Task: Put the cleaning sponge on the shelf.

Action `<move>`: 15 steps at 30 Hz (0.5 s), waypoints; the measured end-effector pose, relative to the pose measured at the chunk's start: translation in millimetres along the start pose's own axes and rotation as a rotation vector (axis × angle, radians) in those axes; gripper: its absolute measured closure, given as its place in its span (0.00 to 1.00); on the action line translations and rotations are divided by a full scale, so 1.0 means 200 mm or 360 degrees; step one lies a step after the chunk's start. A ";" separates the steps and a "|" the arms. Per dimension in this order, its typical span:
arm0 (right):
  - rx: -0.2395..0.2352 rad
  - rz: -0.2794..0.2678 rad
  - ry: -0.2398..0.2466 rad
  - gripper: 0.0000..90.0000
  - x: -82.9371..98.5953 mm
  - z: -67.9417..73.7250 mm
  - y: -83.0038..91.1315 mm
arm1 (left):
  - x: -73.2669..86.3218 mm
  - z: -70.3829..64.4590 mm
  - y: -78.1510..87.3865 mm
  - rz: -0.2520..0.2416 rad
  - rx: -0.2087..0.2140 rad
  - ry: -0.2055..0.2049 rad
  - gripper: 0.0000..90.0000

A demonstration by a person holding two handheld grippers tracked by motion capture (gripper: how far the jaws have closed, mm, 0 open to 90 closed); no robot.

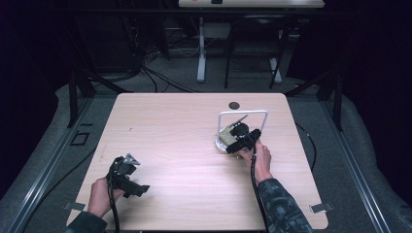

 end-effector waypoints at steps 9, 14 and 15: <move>-0.0022 -0.0014 0.0023 0.02 -0.01 0.01 0.03 | 0.00 0.00 0.00 -0.0001 0.0000 0.0000 0.01; -0.0045 -0.0021 0.0023 0.02 -0.01 0.03 0.07 | 0.00 0.00 0.00 -0.0002 0.0000 -0.0001 0.01; -0.0044 -0.0031 0.0034 0.02 -0.01 0.03 0.08 | 0.00 0.00 0.00 -0.0002 0.0000 0.0000 0.01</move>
Point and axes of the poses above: each handheld gripper's, and its own axes: y roughly backward along the jaws, x roughly out of its underside, z roughly to its left, the point moved 10 cm from there along -y, roughly forward along the jaws, and after that the axes turned 4 degrees about y, right-handed, at the moved point
